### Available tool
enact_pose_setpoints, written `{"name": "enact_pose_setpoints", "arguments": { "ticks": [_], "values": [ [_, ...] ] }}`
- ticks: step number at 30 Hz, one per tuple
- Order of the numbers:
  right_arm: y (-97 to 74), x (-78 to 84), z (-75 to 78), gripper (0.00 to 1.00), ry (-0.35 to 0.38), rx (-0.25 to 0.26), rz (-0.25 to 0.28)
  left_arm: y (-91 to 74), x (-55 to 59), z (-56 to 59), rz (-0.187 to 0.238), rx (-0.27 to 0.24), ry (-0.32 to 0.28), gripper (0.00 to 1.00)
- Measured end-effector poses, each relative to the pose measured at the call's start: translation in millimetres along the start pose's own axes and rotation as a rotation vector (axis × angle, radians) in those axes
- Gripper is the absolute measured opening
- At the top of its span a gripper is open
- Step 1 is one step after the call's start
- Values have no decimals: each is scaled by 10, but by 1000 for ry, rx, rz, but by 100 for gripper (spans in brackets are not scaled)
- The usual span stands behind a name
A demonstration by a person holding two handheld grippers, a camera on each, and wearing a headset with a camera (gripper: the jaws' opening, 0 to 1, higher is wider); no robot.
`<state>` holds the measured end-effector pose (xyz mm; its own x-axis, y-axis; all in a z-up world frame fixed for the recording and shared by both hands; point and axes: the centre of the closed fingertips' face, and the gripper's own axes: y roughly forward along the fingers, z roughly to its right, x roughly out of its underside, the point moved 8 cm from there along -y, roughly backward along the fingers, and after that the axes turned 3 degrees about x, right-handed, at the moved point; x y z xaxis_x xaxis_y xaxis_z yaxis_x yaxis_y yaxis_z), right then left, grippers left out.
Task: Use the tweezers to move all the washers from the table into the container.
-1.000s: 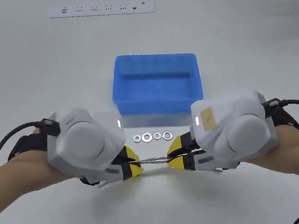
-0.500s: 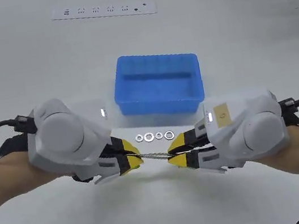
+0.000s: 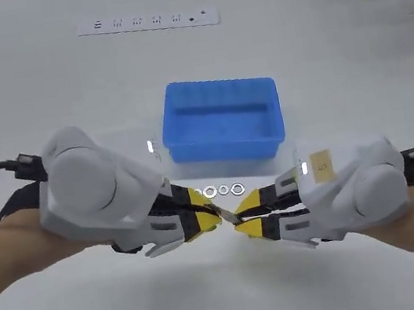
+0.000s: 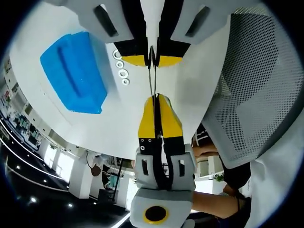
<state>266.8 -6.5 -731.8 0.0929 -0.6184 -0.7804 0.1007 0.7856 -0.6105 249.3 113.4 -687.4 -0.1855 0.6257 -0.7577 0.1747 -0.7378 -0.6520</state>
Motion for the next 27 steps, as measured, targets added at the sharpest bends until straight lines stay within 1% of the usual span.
{"name": "enact_pose_setpoints", "arguments": {
  "ticks": [3, 6, 10, 11, 13, 14, 16, 18, 19, 21, 23, 27],
  "values": [
    [-16, 12, 7, 7, 8, 5, 4, 15, -32, -5, 7, -4, 9, 6],
    [-54, 9, 21, 7, 28, 12, 34, 28, -55, -10, 22, -7, -1, 7],
    [-67, 19, 27, 7, 31, 20, 48, 56, -60, -20, 19, -20, 8, 8],
    [-66, 16, 20, 7, 41, 13, 53, 58, -61, -24, 18, -24, 10, 8],
    [-63, 9, 12, 7, 36, 9, 57, 58, -69, -38, 20, -36, 9, 9],
    [-65, 5, 16, 7, 37, 13, 60, 58, -75, -32, 25, -30, 4, 9],
    [-67, -1, 25, 7, 47, 16, 70, 47, -92, -34, 39, -36, 3, 9],
    [-68, -11, 25, 7, 49, 12, 77, 23, -110, -33, 59, -27, -11, 9],
    [-68, -13, 24, 7, 48, 11, 77, 6, -126, -37, 82, -27, -17, 10],
    [-62, -16, 24, 7, 49, 8, 79, -15, -138, -41, 104, -24, -23, 10],
    [-52, -23, 18, 7, 47, 5, 80, -14, -144, -35, 107, -24, -2, 9],
    [-31, -20, -9, 7, 43, -5, 76, 7, -135, 1, 98, 5, 2, 9]
  ]
}}
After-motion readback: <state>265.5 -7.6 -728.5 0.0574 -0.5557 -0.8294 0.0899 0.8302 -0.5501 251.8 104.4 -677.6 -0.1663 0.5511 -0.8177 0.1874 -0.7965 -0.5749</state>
